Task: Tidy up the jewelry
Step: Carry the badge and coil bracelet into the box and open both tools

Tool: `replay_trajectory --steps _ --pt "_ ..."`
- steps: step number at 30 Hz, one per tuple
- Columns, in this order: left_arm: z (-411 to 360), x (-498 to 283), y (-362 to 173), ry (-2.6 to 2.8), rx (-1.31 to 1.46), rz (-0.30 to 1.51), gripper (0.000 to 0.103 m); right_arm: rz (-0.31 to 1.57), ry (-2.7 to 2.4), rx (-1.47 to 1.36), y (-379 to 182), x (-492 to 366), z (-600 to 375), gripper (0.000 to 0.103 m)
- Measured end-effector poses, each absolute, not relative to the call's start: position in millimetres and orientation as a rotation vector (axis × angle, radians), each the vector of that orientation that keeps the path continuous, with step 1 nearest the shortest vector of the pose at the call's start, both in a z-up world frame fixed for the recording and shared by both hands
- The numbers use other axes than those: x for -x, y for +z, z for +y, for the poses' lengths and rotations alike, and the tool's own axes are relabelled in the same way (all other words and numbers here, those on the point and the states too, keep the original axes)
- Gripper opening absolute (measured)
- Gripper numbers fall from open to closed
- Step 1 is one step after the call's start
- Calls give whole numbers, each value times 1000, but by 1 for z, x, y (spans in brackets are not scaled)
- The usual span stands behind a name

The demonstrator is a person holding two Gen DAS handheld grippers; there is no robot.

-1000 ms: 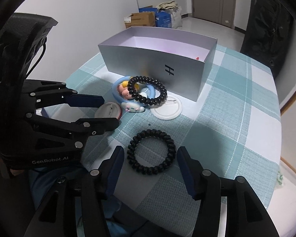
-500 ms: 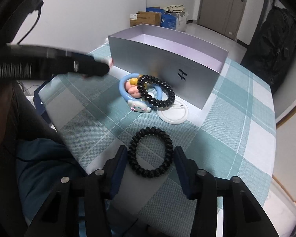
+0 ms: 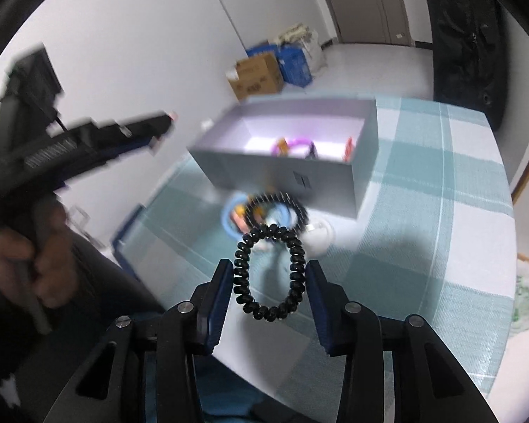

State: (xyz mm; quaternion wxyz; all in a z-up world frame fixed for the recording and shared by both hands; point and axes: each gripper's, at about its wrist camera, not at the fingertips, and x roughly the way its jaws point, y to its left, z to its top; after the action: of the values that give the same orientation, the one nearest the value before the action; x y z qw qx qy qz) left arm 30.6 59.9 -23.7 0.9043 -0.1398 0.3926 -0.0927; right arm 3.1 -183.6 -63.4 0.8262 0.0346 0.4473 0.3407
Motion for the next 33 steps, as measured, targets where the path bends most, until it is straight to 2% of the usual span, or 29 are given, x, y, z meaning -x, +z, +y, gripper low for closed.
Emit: replay_trajectory --steps 7,13,33 --pt "58 -54 -23 -206 323 831 37 860 725 -136 -26 -31 -183 41" --pt "54 -76 -31 -213 331 878 37 857 727 -126 -14 -70 -170 41" --pt "43 -110 -47 -220 304 966 38 933 764 -57 -49 -123 -150 41"
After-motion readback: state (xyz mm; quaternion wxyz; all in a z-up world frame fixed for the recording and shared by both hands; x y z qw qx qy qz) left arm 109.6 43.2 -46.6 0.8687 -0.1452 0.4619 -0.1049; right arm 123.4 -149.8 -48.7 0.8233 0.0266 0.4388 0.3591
